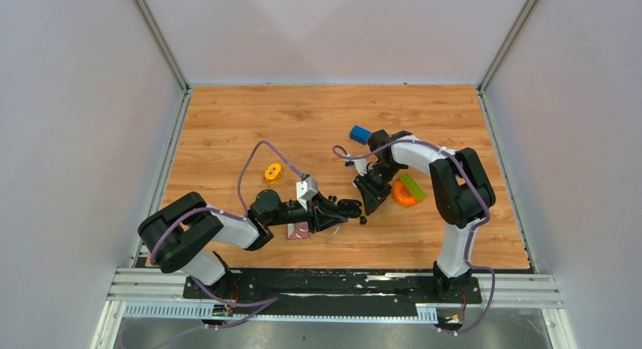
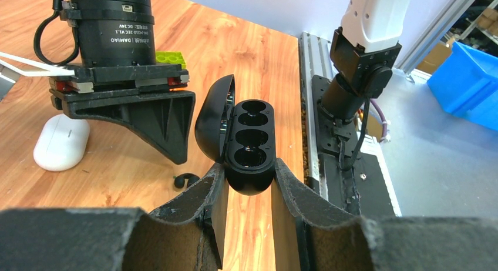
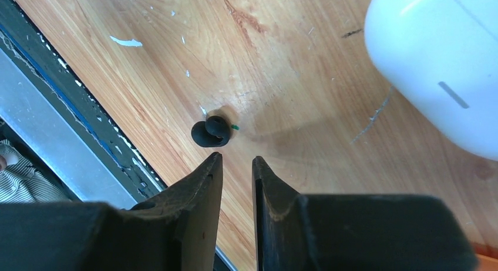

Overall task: Insert the wireless bluetooth earbuds into the charging case
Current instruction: Pick up the earbud from the center of the board.

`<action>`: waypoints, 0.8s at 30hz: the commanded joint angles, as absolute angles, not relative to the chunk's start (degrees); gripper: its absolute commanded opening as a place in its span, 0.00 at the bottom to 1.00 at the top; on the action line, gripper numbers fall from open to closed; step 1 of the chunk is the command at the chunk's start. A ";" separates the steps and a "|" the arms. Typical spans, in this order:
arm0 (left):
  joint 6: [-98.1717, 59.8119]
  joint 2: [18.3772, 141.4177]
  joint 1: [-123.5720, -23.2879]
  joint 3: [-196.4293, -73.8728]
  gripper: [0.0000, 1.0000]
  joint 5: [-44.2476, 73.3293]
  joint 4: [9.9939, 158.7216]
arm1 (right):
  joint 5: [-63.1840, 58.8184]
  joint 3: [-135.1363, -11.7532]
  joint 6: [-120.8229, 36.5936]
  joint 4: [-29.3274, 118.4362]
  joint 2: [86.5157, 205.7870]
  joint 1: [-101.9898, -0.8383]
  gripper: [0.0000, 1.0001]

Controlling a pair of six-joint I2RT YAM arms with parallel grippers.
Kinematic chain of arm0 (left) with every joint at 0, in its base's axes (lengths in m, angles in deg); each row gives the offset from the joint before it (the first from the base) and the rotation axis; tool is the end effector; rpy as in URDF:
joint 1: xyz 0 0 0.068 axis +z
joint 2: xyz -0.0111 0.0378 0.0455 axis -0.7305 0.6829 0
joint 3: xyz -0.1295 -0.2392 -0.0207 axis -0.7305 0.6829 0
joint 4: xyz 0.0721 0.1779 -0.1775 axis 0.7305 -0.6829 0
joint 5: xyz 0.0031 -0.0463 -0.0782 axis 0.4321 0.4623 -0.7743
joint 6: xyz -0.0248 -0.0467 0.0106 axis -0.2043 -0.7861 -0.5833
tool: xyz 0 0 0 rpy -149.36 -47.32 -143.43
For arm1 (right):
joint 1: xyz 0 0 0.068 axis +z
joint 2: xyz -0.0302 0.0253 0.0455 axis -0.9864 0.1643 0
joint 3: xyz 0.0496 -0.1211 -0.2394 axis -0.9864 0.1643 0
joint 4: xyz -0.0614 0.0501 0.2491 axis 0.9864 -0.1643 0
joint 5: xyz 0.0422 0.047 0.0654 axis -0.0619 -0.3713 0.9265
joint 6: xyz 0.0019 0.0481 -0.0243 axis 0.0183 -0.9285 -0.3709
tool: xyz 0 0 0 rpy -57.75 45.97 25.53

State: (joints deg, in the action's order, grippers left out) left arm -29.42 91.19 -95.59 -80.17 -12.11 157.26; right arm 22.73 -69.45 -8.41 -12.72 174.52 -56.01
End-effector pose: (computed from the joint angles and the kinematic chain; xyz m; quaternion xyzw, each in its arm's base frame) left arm 0.1496 -0.2007 0.1784 0.3649 0.5724 -0.5722 0.4603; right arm 0.2904 0.1536 0.1562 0.4035 -0.8698 -0.2809 0.0418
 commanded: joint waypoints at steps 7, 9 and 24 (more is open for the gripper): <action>-29.05 90.36 -95.45 -81.62 0.00 -12.62 158.73 | 23.20 -68.61 -7.44 -13.62 176.08 -53.98 0.27; -28.97 90.35 -95.45 -81.66 0.00 -12.62 158.67 | 22.84 -68.43 -7.42 -13.46 176.33 -53.56 0.27; -29.30 91.05 -95.45 -81.97 0.00 -12.88 158.58 | 20.68 -69.97 -8.26 -12.73 178.34 -50.72 0.27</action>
State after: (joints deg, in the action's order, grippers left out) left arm -29.42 91.19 -95.59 -80.33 -12.14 156.69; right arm 22.60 -68.70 -8.49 -14.62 176.75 -52.07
